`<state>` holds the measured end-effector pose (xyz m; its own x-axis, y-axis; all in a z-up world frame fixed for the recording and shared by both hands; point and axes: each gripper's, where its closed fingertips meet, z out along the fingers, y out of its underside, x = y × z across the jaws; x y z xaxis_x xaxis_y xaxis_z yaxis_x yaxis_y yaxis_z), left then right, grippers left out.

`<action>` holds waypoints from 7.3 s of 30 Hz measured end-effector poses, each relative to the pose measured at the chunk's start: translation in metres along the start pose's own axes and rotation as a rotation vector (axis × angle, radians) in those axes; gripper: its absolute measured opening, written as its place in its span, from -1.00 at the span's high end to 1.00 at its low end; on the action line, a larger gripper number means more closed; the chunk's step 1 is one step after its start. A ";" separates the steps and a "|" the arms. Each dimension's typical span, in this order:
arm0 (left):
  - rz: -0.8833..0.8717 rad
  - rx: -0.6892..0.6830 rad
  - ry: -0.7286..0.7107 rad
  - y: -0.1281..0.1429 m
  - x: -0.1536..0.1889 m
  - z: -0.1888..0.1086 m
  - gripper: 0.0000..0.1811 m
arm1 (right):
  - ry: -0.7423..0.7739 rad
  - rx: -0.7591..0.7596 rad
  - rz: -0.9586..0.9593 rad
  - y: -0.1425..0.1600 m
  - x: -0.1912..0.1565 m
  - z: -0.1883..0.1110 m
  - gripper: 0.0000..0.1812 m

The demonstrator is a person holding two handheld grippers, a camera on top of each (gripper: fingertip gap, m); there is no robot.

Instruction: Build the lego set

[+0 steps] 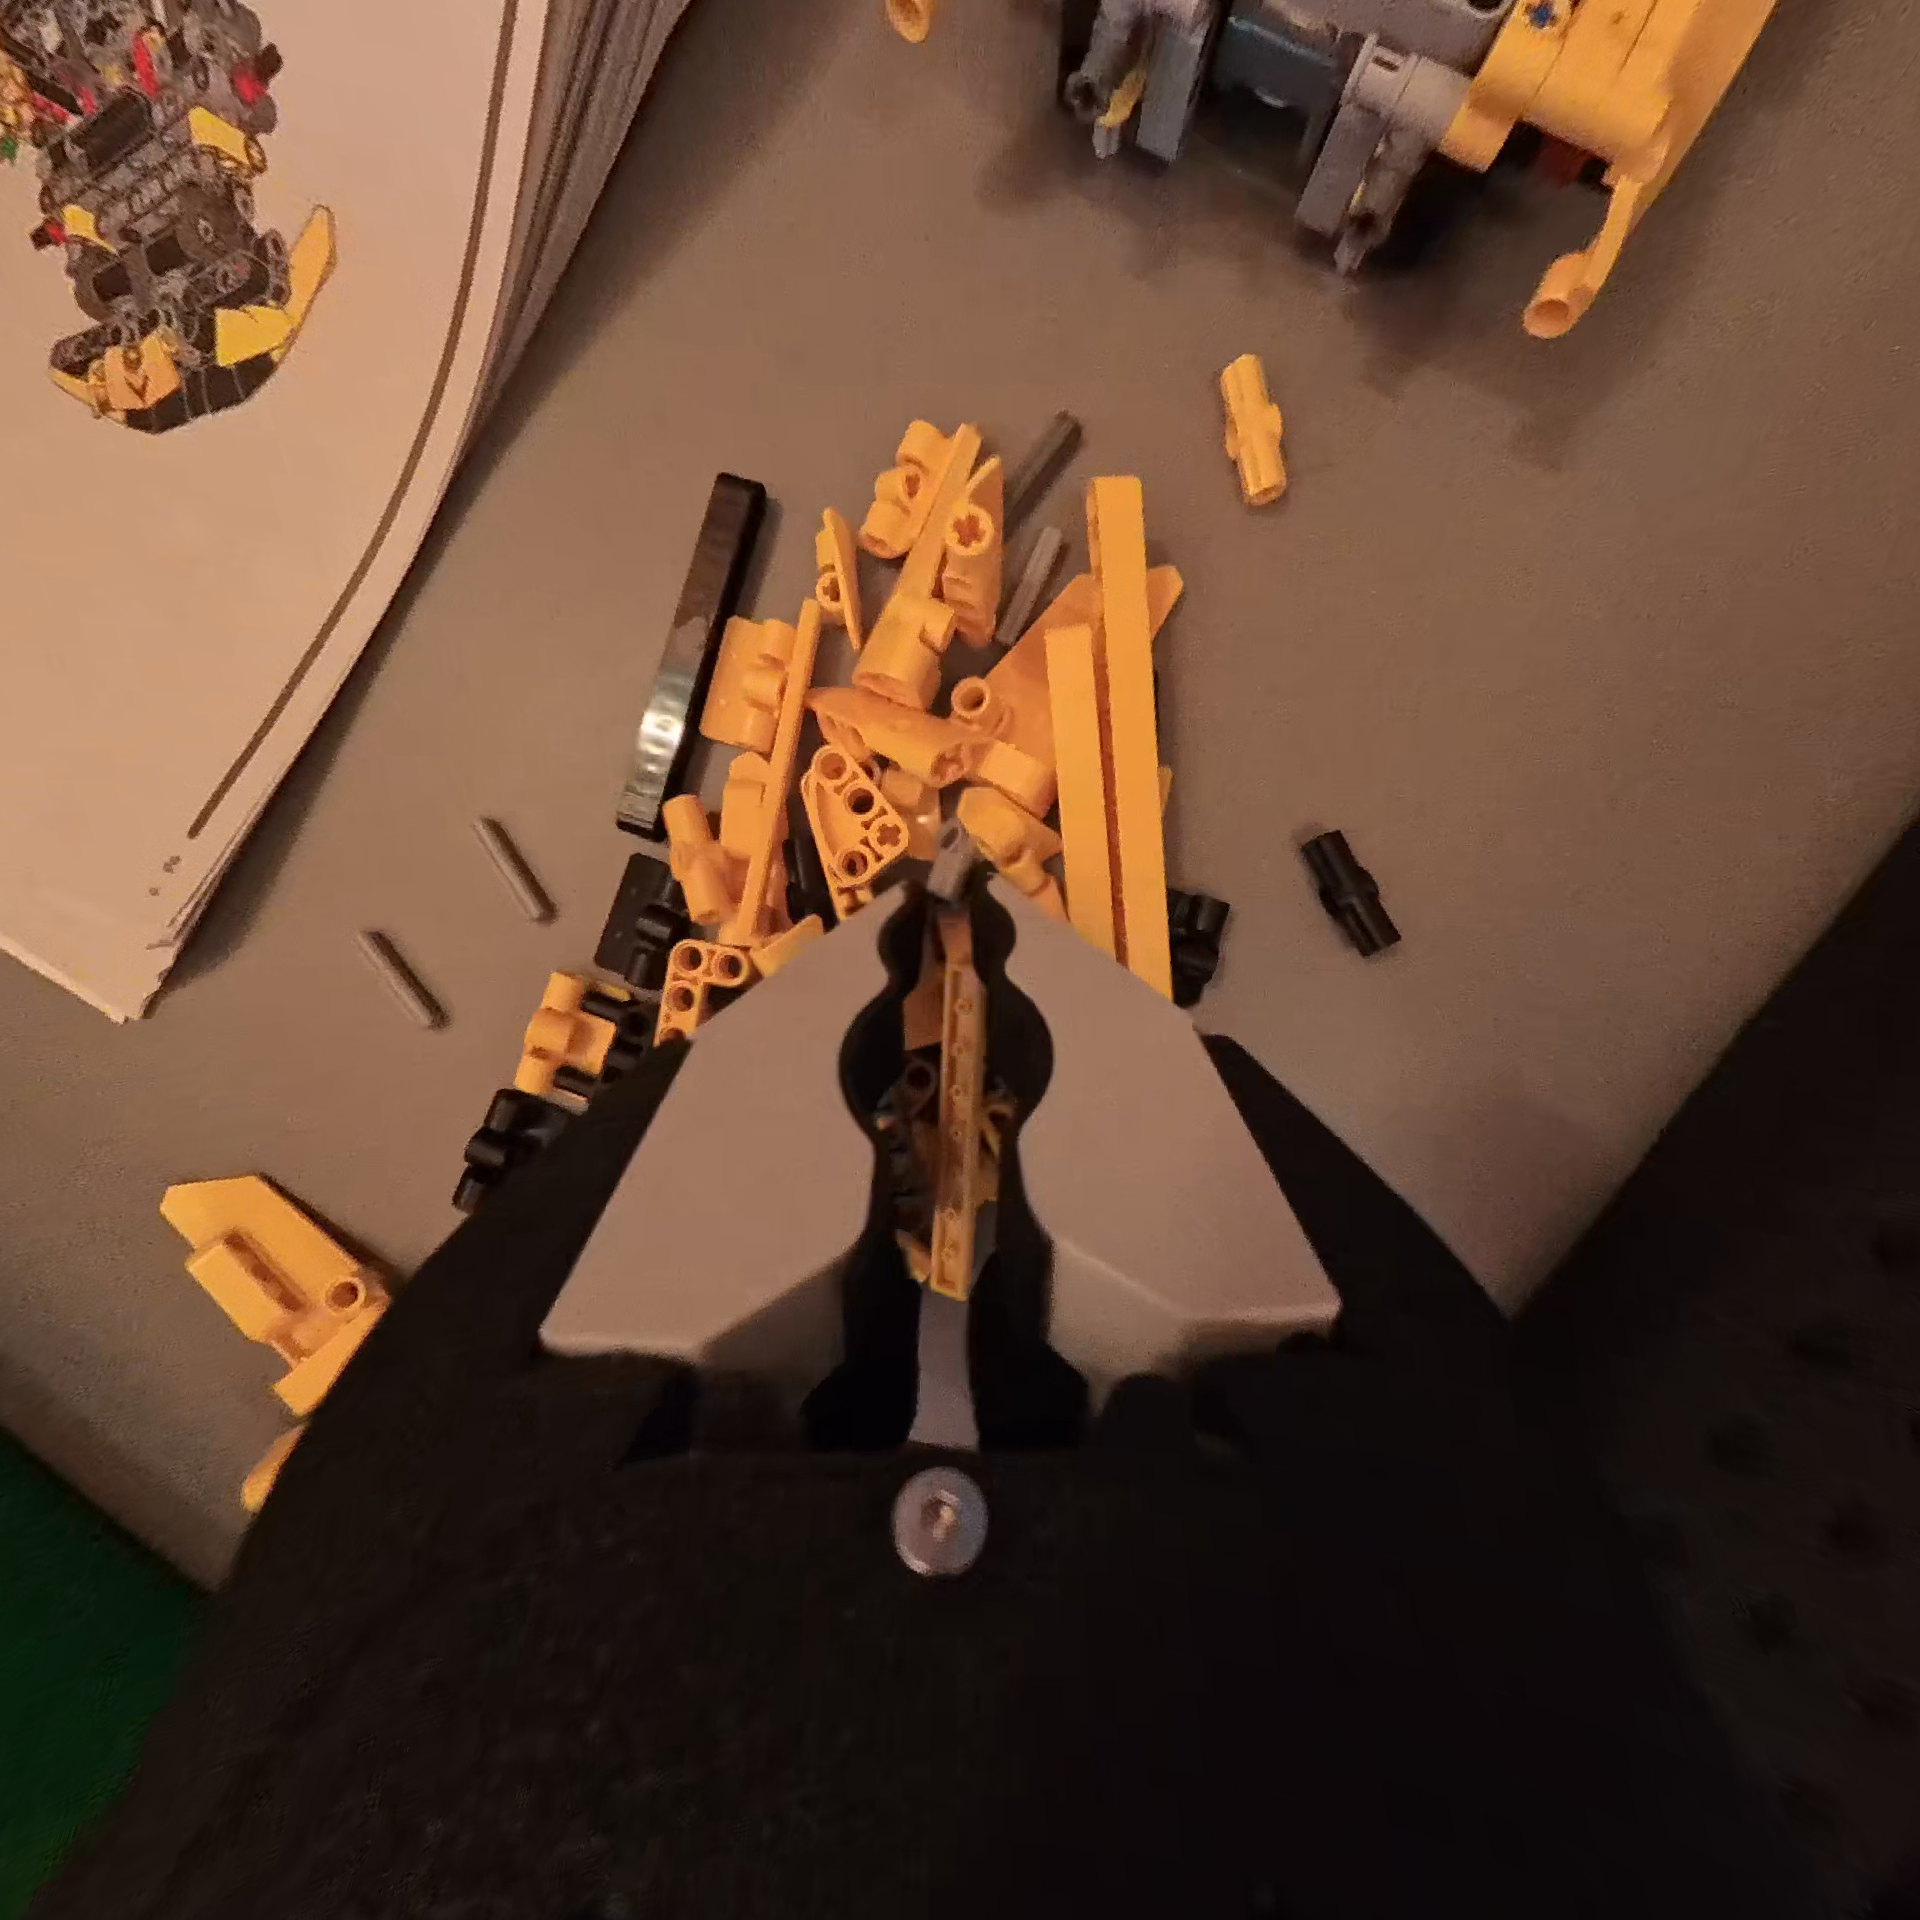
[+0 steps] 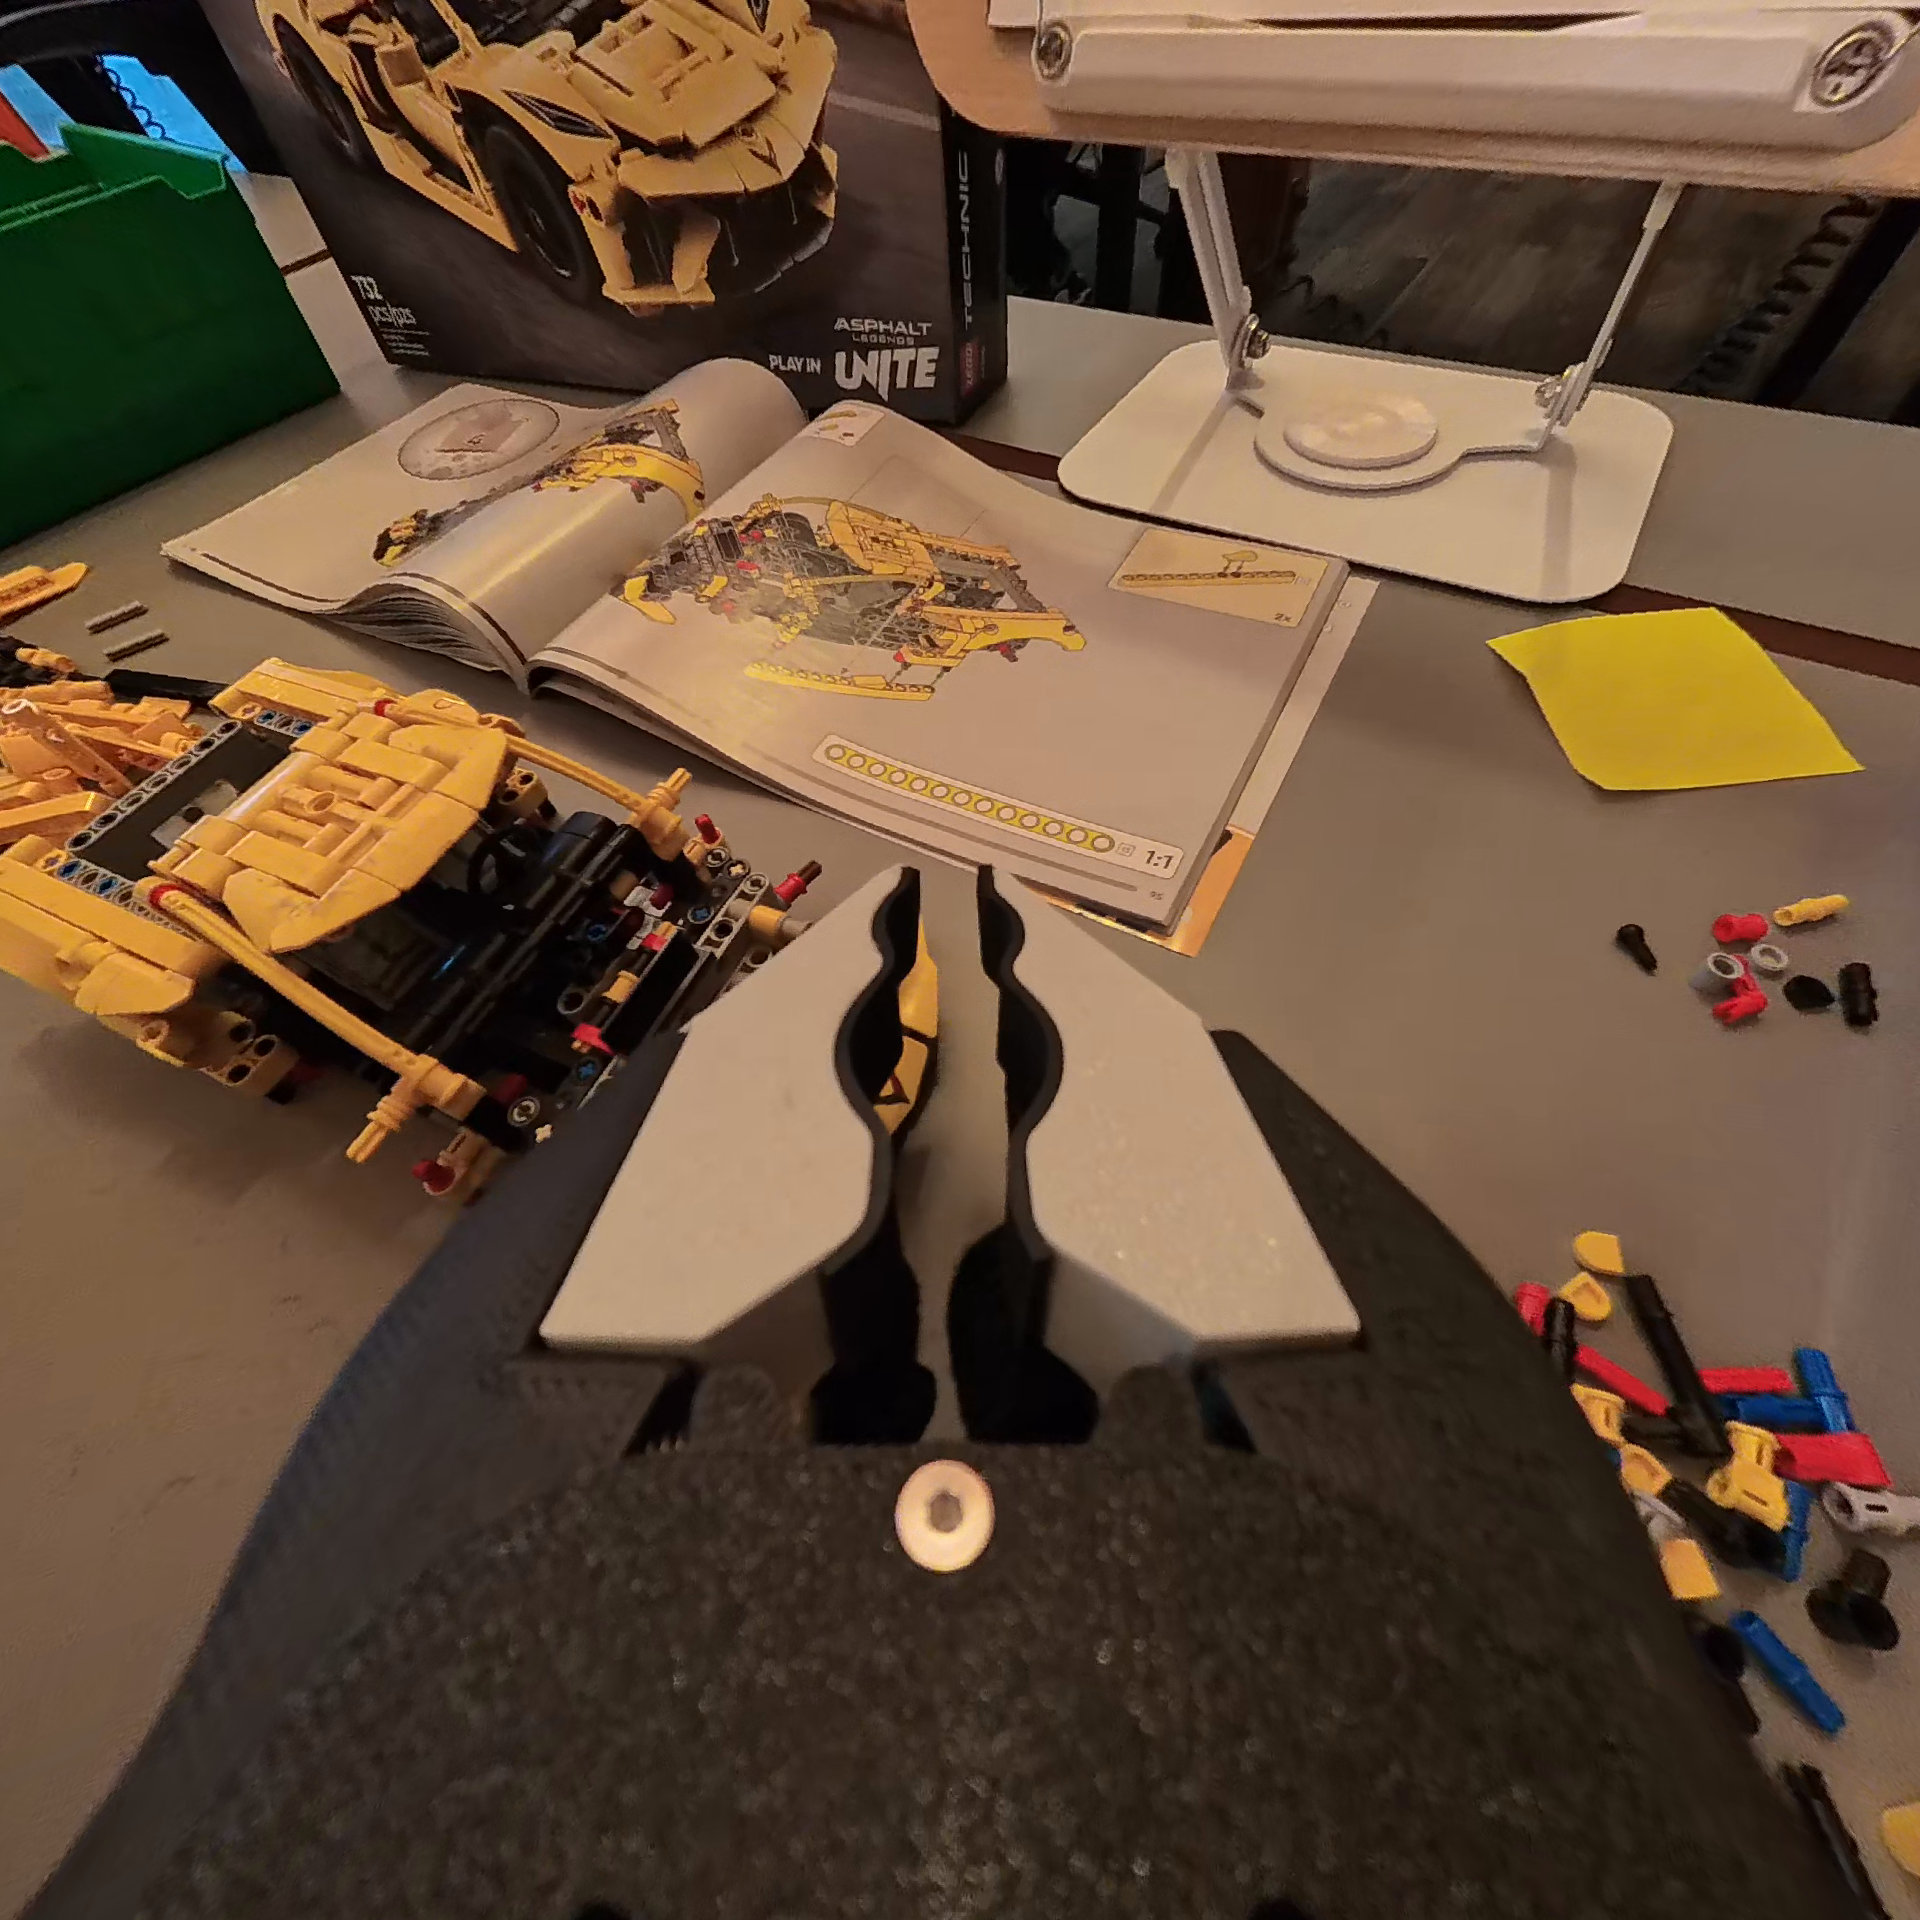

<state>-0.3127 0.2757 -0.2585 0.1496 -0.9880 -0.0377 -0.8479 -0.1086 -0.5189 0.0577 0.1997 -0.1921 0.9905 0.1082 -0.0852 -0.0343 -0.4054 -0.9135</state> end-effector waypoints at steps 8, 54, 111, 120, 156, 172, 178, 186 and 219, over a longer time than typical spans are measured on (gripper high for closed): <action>-0.027 0.036 -0.104 -0.001 -0.017 -0.019 0.93 | -0.004 0.003 0.002 -0.001 -0.001 -0.001 0.90; -0.258 0.030 -0.291 0.080 -0.023 -0.061 0.89 | -0.022 -0.027 -0.011 0.005 -0.007 0.006 0.90; -0.201 0.088 -0.125 0.047 -0.005 -0.042 0.77 | -0.024 -0.076 -0.077 0.012 -0.014 0.010 0.91; -0.096 0.227 -0.005 -0.020 0.021 -0.015 0.65 | -0.002 -0.097 -0.116 0.016 -0.014 0.010 0.92; -0.557 -0.125 -0.627 0.021 -0.203 -0.038 0.83 | -0.003 -0.127 -0.180 0.021 -0.021 0.012 0.94; -0.566 -0.216 -0.646 0.036 -0.197 -0.025 0.61 | -0.006 -0.132 -0.192 0.023 -0.024 0.011 0.94; -0.331 0.150 -0.267 -0.046 -0.080 -0.044 0.61 | 0.001 -0.128 -0.178 0.023 -0.020 0.010 0.93; -0.077 0.101 0.017 -0.047 0.003 0.004 0.44 | 0.001 -0.139 -0.206 0.024 -0.024 0.012 0.94; -0.118 -0.002 -0.034 0.015 0.027 -0.051 0.80 | 0.005 -0.148 -0.223 0.027 -0.027 0.012 0.94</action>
<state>-0.3478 0.2420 -0.2235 0.2658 -0.9640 -0.0055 -0.8244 -0.2244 -0.5196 0.0285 0.1968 -0.2189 0.9719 0.2060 0.1141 0.2048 -0.5001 -0.8414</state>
